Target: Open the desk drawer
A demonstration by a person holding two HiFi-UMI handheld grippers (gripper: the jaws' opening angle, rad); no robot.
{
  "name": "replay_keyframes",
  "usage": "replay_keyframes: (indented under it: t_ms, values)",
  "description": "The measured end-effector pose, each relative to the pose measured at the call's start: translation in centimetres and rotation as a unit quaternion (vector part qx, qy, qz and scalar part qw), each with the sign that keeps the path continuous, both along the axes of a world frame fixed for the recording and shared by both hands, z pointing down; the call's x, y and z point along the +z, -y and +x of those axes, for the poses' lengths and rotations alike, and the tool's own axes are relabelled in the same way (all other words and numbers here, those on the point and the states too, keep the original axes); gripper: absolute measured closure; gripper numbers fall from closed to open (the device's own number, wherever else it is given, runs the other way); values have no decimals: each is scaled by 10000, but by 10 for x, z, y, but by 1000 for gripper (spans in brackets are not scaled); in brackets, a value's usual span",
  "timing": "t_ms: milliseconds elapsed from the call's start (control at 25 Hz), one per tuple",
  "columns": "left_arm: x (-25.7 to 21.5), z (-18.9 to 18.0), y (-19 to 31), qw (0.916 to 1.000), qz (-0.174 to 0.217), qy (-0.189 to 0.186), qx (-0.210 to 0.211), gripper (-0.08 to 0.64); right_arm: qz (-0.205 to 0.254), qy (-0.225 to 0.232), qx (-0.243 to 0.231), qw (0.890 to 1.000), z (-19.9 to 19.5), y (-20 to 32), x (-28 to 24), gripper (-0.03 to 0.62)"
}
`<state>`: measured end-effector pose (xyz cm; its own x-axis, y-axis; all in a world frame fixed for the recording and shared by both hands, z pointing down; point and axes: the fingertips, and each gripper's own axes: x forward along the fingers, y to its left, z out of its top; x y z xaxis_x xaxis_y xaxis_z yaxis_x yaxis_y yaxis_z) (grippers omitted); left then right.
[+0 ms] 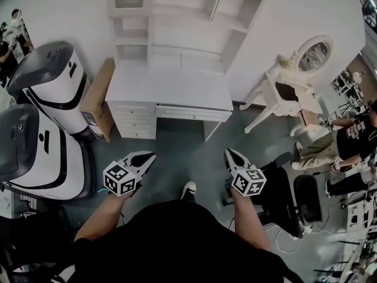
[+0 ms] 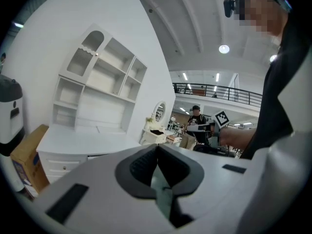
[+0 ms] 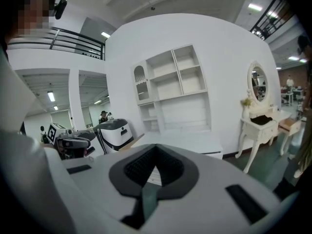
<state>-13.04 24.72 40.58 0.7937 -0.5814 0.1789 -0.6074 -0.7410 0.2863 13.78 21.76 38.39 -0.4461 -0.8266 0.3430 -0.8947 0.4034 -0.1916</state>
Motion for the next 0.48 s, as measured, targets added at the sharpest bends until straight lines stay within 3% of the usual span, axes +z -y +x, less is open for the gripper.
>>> replay_keyframes:
  t_ms: [480]
  values:
    - [2, 33, 70, 9989, -64, 323, -330, 551, -330, 384, -259, 9984, 37, 88, 41, 592]
